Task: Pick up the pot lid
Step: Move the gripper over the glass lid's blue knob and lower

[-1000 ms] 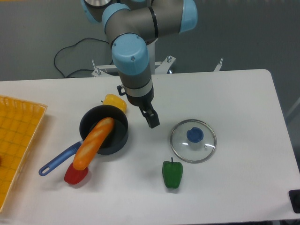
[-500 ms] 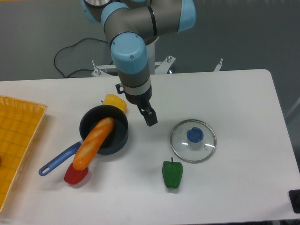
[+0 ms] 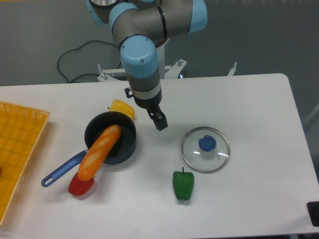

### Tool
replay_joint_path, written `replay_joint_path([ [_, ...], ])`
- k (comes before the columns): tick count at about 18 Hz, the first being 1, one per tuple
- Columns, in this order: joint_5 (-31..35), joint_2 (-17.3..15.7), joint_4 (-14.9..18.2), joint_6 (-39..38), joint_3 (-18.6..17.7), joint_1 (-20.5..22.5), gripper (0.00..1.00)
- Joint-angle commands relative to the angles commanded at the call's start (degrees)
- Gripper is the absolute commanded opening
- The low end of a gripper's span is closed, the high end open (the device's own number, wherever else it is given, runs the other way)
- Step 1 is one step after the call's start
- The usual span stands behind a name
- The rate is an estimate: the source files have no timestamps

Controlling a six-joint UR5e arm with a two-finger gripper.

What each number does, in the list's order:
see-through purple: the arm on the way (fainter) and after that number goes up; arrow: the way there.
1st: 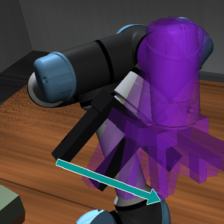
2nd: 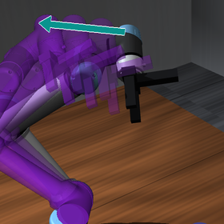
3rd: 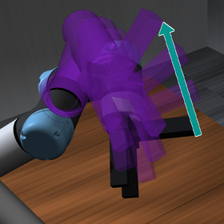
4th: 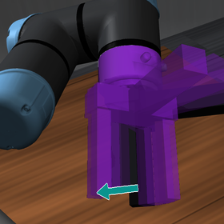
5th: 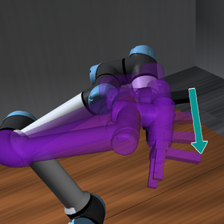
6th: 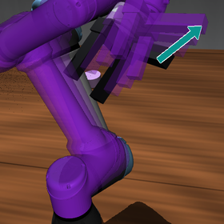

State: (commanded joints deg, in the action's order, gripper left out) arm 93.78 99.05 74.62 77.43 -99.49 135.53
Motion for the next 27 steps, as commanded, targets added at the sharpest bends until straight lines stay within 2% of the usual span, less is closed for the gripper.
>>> replay_joint_path([
  [7, 0.4, 1.2, -0.1, -0.1, 1.1, 0.2, 1.00],
  [12, 0.2, 1.9, -0.6, -1.0, 1.8, 3.5, 1.00],
  [18, 0.3, 5.7, -0.9, -0.6, 4.9, 3.9, 1.00],
  [22, 0.0, 6.9, -4.0, -0.4, 4.7, 5.5, 1.00],
  [27, 0.1, 9.1, -5.2, 7.2, 4.7, 8.3, 1.00],
])
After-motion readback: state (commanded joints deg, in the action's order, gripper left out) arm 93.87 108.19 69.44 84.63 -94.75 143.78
